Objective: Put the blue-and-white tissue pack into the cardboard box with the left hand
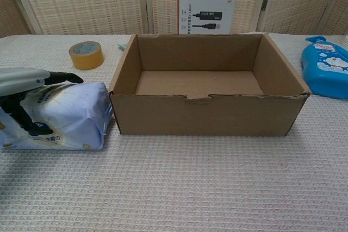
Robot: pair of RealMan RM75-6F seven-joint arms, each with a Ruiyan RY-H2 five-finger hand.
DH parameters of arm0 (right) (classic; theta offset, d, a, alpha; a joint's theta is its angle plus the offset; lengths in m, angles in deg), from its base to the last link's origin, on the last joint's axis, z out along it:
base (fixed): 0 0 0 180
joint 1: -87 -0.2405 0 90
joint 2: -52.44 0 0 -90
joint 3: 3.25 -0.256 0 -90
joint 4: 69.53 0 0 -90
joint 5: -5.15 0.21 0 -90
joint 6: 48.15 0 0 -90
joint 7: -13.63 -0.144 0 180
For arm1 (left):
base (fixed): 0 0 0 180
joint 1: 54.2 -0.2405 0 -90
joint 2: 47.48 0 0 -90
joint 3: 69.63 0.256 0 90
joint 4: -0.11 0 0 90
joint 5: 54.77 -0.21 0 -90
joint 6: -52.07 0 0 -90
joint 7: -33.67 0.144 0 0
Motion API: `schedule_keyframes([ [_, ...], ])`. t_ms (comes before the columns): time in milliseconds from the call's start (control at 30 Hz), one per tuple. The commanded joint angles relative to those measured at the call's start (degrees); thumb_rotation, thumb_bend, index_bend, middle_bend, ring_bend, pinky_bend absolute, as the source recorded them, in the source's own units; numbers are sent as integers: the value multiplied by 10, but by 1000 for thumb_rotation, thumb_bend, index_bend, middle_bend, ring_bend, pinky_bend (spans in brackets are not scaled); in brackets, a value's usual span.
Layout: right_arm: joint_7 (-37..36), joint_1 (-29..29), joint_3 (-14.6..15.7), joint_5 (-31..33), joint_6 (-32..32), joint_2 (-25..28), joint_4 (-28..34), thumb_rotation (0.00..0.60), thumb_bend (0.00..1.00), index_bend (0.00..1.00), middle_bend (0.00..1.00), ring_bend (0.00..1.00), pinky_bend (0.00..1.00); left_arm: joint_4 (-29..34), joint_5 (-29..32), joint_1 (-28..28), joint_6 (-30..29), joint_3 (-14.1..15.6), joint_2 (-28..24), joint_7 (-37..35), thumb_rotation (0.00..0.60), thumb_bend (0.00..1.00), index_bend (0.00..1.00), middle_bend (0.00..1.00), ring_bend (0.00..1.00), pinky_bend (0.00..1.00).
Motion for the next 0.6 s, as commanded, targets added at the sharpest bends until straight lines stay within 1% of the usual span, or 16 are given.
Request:
schedule_keyframes([
  [33, -1, 0, 0, 0, 0, 0, -1, 600, 0, 123, 0, 0, 0, -15, 16, 12, 9, 1, 8, 1, 600, 196, 0, 0, 0, 58],
  [100, -2, 0, 0, 1, 0, 0, -2, 600, 0, 123, 0, 0, 0, -21, 24, 17, 12, 4, 8, 3, 600, 197, 0, 0, 0, 65],
  [133, -3, 0, -1, 1, 0, 0, -2, 600, 0, 123, 0, 0, 0, -22, 27, 19, 13, 5, 8, 4, 600, 196, 0, 0, 0, 84],
  [200, -4, 0, -1, 2, 1, 0, -2, 600, 0, 123, 0, 0, 0, -23, 31, 22, 12, 9, 7, 8, 600, 199, 8, 35, 15, 160],
  [233, -4, 0, -1, 2, 0, 1, -2, 600, 0, 123, 0, 0, 0, -23, 32, 23, 12, 11, 6, 10, 600, 202, 35, 85, 48, 216],
  [300, -5, -1, -1, 2, 0, 1, -3, 600, 0, 123, 0, 0, 0, -20, 36, 27, 11, 16, 3, 16, 600, 206, 153, 229, 167, 328],
  [367, -5, -1, -1, 2, -1, 1, -3, 600, 0, 123, 0, 0, 0, -17, 39, 30, 11, 21, -1, 21, 600, 214, 311, 392, 312, 459],
  [433, -6, -1, -1, 2, 0, 0, -3, 600, 0, 123, 0, 0, 0, -13, 42, 33, 10, 24, -5, 26, 600, 225, 412, 502, 409, 549],
  [500, -7, 0, -1, 2, 0, 0, -4, 600, 0, 123, 0, 0, 0, -8, 42, 34, 6, 27, -10, 29, 600, 238, 470, 564, 464, 594],
  [600, -8, 0, -1, 2, 0, 0, -4, 600, 0, 123, 0, 0, 0, 1, 37, 36, -7, 27, -19, 32, 600, 248, 513, 609, 504, 625],
])
